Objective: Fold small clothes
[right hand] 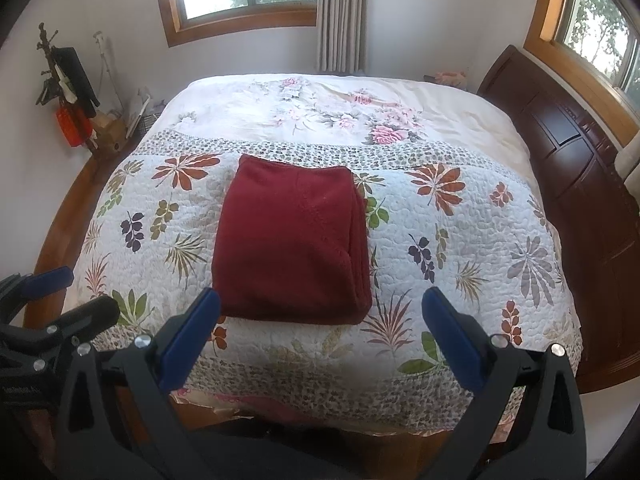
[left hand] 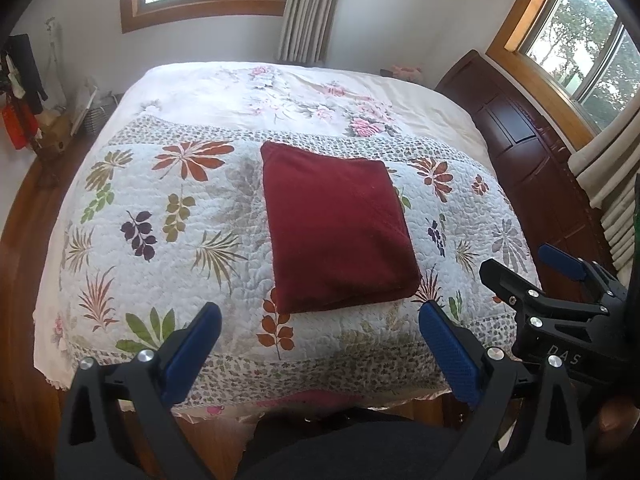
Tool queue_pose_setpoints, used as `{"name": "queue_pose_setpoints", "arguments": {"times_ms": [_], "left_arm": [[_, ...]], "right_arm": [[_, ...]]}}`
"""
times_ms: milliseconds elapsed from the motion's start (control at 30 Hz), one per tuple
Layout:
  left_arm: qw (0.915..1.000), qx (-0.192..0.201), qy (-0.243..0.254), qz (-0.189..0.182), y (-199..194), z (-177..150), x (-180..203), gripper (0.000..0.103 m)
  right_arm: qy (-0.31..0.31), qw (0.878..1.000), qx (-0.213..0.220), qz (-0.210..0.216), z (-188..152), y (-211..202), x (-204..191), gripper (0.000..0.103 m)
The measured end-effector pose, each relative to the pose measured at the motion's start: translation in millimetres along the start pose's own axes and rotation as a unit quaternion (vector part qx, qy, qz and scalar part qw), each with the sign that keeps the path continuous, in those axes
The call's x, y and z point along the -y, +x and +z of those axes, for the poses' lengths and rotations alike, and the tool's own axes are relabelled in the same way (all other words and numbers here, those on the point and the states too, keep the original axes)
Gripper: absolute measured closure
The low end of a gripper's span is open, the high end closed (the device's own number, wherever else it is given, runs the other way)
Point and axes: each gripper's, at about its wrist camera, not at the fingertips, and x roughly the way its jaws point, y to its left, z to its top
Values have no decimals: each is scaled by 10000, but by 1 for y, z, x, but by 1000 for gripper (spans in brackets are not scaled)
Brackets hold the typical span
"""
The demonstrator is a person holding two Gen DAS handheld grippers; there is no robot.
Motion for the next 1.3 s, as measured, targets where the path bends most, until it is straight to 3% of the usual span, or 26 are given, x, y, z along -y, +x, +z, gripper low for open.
{"name": "queue_pose_setpoints", "arguments": {"times_ms": [533,1300], "left_arm": [[9997,77,21,246,1,7,-4,4],[9996,40,106,248,3,10,3,4]], "right_arm": [[-101,9999,-30,76,8,7,-3,3],[-74,9999,-71,76,7,8,2,3]]}}
